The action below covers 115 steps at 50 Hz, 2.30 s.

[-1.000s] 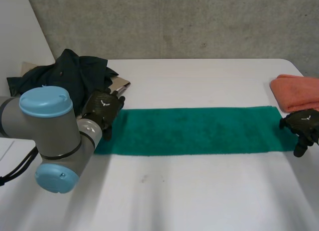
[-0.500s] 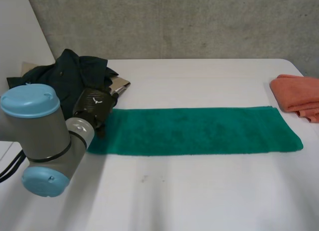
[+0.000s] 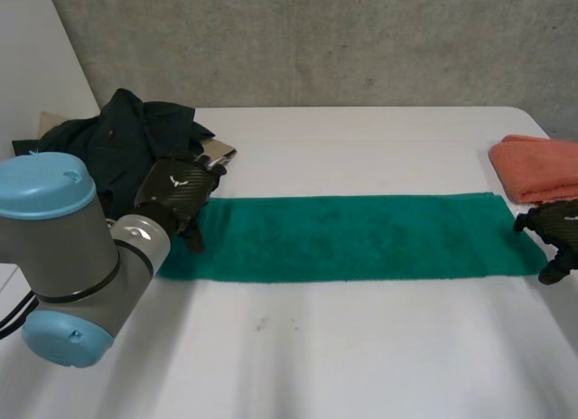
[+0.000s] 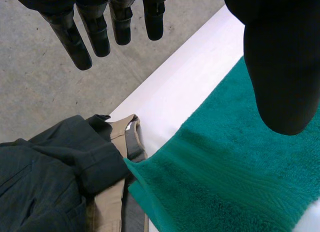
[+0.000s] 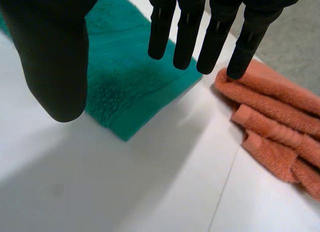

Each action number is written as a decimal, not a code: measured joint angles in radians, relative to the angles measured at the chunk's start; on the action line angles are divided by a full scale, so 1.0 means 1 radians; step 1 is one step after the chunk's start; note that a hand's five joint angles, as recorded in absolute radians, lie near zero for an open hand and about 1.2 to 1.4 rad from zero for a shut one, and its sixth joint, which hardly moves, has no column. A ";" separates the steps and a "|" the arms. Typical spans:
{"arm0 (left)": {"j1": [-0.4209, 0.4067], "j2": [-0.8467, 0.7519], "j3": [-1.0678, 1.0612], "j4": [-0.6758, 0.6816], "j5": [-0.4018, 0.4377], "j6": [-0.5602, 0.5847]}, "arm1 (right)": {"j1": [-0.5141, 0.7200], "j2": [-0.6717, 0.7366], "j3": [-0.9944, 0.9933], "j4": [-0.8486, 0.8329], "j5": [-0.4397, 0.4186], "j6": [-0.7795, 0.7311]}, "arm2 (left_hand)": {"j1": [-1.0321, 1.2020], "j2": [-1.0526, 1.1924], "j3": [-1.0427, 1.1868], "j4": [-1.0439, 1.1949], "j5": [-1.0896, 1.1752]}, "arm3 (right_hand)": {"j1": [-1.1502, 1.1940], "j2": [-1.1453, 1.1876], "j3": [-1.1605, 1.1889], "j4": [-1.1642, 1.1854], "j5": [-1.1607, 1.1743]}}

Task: Fold the laundry.

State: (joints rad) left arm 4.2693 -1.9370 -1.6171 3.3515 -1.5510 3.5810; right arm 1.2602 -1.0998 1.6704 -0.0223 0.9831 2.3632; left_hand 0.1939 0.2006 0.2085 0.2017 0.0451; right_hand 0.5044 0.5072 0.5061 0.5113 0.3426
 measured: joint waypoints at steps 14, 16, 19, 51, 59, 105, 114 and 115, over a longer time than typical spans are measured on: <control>-0.001 -0.003 -0.002 0.003 -0.001 0.002 | -0.002 0.075 -0.037 -0.027 0.018 -0.008 | 0.000 0.000 0.000 0.000 0.000 | 0.587 0.663 0.665 0.666 0.640; -0.001 -0.002 -0.003 0.005 -0.002 0.003 | -0.006 0.075 -0.039 -0.054 0.047 -0.010 | 0.000 0.000 0.000 0.000 0.000 | 0.587 0.664 0.676 0.681 0.641; -0.001 0.003 -0.006 0.008 -0.002 0.003 | -0.012 0.067 -0.041 -0.084 0.090 -0.013 | 0.000 0.000 0.000 0.000 0.000 | 0.587 0.664 0.677 0.682 0.641; 0.074 0.193 -0.113 0.018 -0.003 0.001 | 0.892 0.023 -0.208 -0.232 0.111 -0.117 | 0.000 0.000 0.000 0.000 0.000 | 0.587 0.664 0.680 0.685 0.655; 0.073 0.193 -0.153 0.021 -0.002 0.001 | 1.102 0.245 -0.292 -0.246 0.198 -0.161 | 0.000 0.000 0.000 0.000 0.000 | 0.255 0.252 0.264 0.271 0.255; -0.029 0.203 -0.096 0.054 -0.014 0.004 | 0.865 -0.043 -0.172 -0.164 0.335 0.142 | 0.000 0.000 0.000 0.000 0.000 | 0.530 0.667 0.677 0.685 0.655; -0.032 0.213 -0.113 0.054 -0.015 0.000 | 1.070 0.153 -0.248 -0.154 0.318 0.058 | 0.000 0.000 0.000 0.000 0.000 | -0.186 -0.133 -0.108 -0.110 -0.139; -0.033 0.211 -0.111 0.055 -0.016 -0.002 | 1.073 0.159 -0.251 -0.151 0.333 0.057 | 0.000 0.000 0.000 0.000 0.000 | -0.249 -0.232 -0.205 -0.211 -0.230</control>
State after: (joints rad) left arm 4.2358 -1.7259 -1.7285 3.4065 -1.5666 3.5786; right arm 2.3328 -0.9404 1.4193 -0.1731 1.3165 2.4202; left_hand 0.1939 0.2005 0.2085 0.2017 0.0451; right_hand 0.2552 0.2756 0.3008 0.3003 0.1130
